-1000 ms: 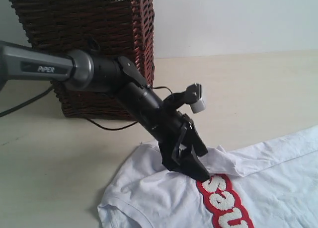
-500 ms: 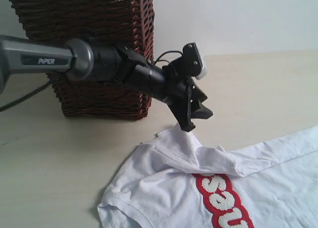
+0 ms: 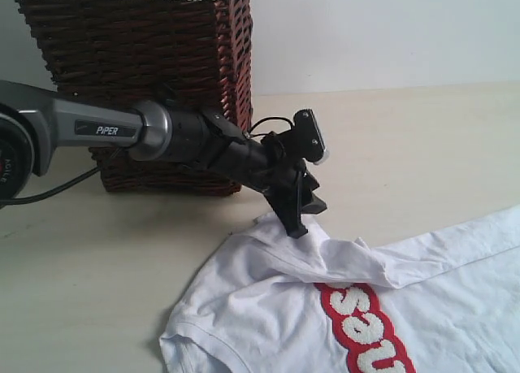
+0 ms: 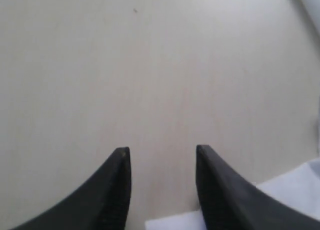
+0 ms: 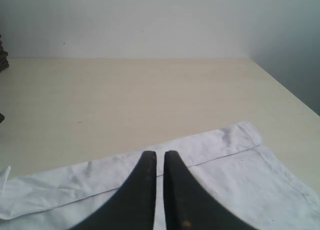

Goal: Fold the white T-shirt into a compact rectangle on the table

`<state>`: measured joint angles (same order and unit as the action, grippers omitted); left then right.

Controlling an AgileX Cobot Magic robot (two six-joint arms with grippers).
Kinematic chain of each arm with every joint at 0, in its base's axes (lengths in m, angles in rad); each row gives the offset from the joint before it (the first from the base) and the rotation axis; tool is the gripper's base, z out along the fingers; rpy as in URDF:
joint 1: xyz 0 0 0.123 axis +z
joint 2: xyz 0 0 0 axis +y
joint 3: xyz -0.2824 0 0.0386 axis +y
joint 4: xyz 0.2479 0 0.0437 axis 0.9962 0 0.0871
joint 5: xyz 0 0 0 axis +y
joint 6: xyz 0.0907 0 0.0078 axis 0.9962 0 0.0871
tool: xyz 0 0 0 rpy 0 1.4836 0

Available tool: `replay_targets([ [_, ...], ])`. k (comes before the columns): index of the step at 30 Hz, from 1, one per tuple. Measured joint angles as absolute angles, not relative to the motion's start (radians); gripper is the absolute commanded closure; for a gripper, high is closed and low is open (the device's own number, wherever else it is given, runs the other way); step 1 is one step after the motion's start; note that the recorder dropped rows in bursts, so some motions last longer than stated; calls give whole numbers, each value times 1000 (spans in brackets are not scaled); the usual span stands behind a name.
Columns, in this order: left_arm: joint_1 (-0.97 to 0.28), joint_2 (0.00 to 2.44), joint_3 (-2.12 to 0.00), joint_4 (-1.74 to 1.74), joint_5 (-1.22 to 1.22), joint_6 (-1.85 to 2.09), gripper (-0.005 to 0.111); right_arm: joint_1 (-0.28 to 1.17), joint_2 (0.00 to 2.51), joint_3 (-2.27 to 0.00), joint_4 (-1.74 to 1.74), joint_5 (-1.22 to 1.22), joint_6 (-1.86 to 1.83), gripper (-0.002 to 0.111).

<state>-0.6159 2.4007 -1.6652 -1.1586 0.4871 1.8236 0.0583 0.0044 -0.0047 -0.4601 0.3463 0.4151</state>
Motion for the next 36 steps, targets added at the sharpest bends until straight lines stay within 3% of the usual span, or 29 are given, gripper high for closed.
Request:
replay_targets([
  [9,-614,2379,-1665,-944,566,1786,63,58,4,-5,-460,346,415,100],
  [14,-584,2340,-1665,-877,712,1771,54,58,4,-5,-460,346,415,100],
  [22,-558,2307,-1663,-809,900,1818,54,58,4,-5,-460,346,415,100],
  [29,-562,2336,-1663,-798,869,1827,55,58,4,-5,-460,346,417,100],
  [31,-562,2349,-1663,-798,855,1827,61,58,4,-5,-460,346,417,100],
  [36,-564,2348,-1663,-798,850,1835,102,58,4,-5,-460,346,417,100],
])
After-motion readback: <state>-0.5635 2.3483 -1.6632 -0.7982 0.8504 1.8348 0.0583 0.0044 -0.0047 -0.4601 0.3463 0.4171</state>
